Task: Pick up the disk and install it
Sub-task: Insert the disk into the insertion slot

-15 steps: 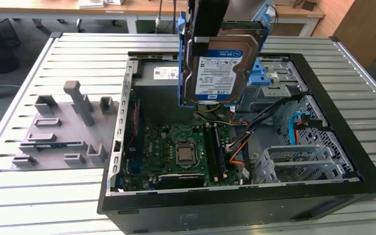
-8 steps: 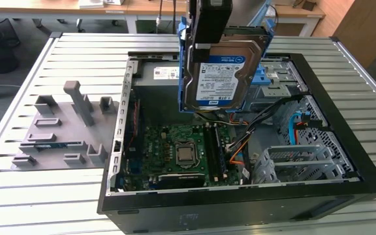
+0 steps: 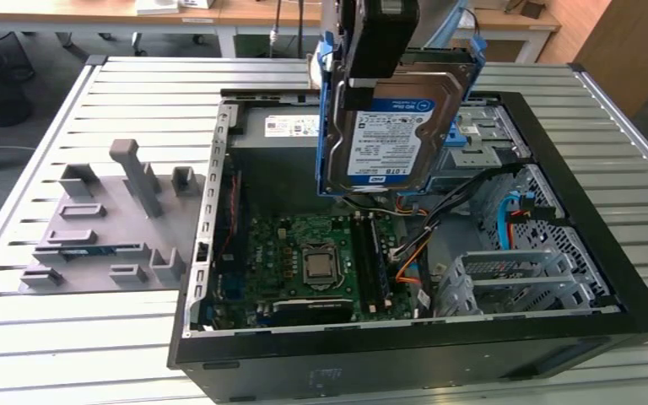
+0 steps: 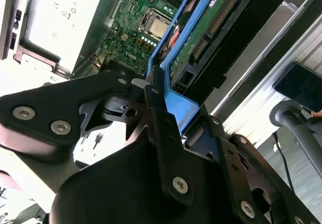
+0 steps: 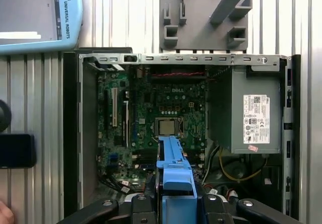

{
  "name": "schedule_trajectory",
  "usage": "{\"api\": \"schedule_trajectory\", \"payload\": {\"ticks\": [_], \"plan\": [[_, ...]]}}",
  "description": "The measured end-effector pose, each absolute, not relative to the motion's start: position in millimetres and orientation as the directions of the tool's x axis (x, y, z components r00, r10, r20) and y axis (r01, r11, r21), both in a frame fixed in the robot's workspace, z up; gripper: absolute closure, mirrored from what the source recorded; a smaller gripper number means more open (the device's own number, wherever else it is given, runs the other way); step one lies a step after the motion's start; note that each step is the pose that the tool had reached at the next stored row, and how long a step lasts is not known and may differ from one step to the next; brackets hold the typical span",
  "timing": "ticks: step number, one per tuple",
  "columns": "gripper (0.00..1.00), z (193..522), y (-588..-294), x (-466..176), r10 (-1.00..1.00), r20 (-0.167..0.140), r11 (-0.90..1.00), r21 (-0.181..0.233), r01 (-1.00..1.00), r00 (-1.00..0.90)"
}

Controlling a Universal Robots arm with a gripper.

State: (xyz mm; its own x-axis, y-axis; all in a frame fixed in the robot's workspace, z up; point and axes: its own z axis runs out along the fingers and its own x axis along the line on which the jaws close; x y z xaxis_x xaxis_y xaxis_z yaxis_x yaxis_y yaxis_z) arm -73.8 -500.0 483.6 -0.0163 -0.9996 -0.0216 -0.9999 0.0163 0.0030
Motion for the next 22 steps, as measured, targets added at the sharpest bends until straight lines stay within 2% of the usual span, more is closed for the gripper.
{"api": "schedule_trajectory", "payload": {"ticks": [22], "plan": [[0.64,483.5,-506.3,-63.0,-1.000,-0.022,0.016,0.003,-1.000,-0.016]]}}
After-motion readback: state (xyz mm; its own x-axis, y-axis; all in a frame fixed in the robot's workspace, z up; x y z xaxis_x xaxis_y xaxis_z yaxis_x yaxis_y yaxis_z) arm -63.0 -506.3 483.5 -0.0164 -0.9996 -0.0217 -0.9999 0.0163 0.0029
